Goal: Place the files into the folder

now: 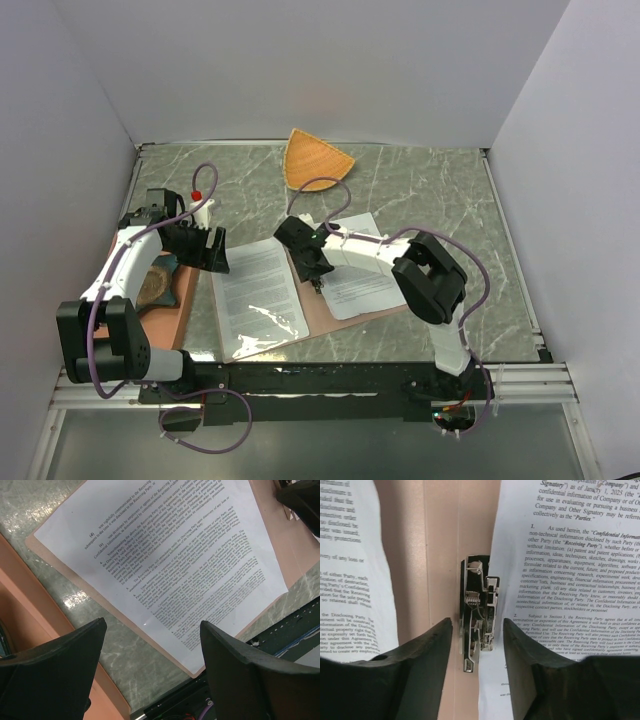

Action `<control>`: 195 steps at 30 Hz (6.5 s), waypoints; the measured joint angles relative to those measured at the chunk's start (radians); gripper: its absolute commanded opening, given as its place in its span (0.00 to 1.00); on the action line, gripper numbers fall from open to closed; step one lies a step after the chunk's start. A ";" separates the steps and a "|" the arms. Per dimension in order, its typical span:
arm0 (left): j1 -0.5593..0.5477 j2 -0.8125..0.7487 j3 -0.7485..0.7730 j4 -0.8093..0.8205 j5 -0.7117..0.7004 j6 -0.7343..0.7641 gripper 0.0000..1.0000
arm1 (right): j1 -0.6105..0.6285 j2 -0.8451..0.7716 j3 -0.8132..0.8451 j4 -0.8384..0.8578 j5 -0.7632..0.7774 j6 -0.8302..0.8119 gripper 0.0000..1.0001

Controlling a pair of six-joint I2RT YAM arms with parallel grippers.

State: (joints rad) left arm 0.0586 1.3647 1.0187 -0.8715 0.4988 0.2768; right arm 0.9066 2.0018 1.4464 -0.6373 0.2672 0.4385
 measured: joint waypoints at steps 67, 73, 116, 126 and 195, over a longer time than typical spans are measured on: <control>-0.053 0.109 0.036 0.029 0.006 -0.035 0.81 | -0.130 -0.185 -0.183 -0.010 0.040 0.137 0.59; -0.053 0.108 0.036 0.029 0.000 -0.034 0.81 | -0.133 -0.185 -0.219 -0.005 0.042 0.141 0.53; -0.053 0.109 -0.001 0.044 -0.025 -0.032 0.81 | -0.184 -0.239 -0.398 0.202 -0.015 0.197 0.07; -0.053 0.161 -0.001 0.082 0.014 -0.061 0.96 | -0.245 -0.326 -0.541 0.390 -0.120 0.216 0.00; -0.144 0.445 0.654 -0.381 0.248 -0.073 0.12 | -0.203 -0.147 -0.498 0.856 -0.450 0.261 0.58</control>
State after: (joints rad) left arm -0.0856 1.8099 1.6730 -1.2530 0.7471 0.2039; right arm 0.7033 1.8549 0.9485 0.2192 -0.1829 0.6991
